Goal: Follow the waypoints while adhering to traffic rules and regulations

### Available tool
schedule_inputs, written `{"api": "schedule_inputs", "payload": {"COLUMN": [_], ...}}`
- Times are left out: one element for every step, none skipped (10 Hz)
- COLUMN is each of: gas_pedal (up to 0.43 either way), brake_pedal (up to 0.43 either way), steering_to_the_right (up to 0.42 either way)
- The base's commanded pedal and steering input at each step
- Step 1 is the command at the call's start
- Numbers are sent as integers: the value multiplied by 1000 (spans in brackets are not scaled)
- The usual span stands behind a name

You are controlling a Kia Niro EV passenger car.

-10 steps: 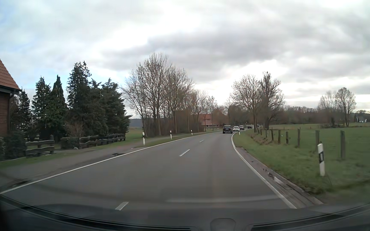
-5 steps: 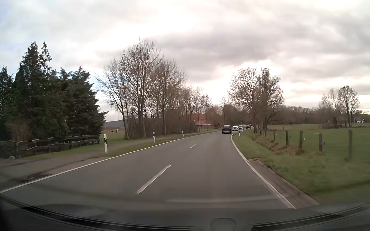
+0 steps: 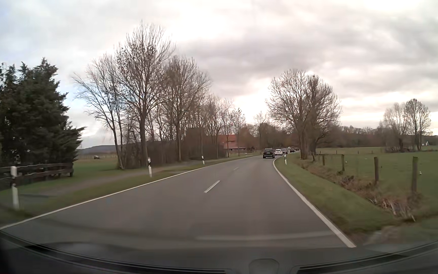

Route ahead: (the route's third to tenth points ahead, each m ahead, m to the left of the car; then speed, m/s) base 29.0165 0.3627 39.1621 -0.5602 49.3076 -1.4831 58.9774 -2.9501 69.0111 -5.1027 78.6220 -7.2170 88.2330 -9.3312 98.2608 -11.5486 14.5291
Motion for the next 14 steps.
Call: {"api": "schedule_inputs", "payload": {"gas_pedal": [169,157,157,157,169,169,169,169,169,169,169,169,169,169], "brake_pedal": [0,0,0,0,0,0,0,0,0,0,0,0,0,0], "steering_to_the_right": [17,17,17,19,20,20,20,19,18,18,18,17,17,17]}}
